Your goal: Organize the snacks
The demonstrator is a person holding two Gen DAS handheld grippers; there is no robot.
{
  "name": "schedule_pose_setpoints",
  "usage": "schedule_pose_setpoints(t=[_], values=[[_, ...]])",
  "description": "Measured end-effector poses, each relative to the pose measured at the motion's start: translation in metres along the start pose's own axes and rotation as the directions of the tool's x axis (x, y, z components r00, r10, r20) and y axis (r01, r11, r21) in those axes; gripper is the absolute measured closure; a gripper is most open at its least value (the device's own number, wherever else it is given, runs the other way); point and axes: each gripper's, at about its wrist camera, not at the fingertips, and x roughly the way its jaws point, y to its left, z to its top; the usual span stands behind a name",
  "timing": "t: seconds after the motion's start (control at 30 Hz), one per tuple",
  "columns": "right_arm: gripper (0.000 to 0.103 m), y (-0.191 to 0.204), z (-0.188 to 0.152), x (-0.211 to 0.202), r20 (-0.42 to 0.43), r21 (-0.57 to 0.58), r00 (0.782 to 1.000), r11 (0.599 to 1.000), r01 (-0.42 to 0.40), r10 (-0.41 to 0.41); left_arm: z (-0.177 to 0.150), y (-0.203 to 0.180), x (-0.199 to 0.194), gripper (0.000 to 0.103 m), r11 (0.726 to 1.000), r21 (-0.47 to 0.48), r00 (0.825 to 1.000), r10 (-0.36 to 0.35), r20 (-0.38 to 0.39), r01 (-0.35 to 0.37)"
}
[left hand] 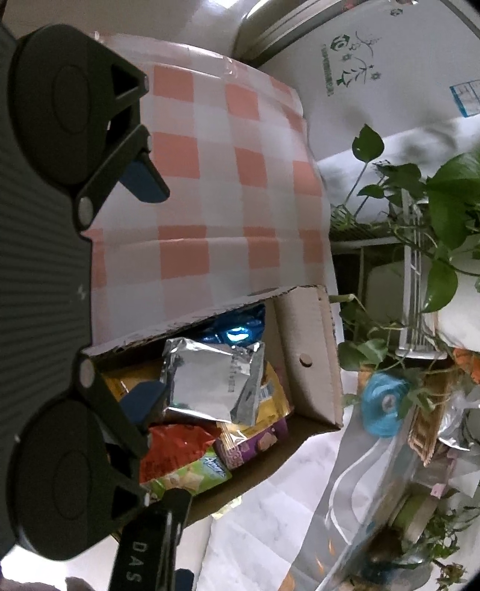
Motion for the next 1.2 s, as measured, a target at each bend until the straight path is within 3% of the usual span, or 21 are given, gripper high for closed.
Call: schedule_pose_setpoints(t=[0.27, 1.2], values=[[0.0, -0.003, -0.002, 0.0, -0.016, -0.003, 1.0, 1.0, -0.002, 0.002, 0.001, -0.006, 0.0, 0.001, 0.998, 0.024, 0.998, 0.058, 0.005, -0.058], [0.0, -0.003, 0.001, 0.005, -0.024, -0.004, 1.0, 1.0, -0.008, 0.007, -0.001, -0.011, 0.008, 0.001, 0.999, 0.009, 0.999, 0.047, -0.009, -0.047]])
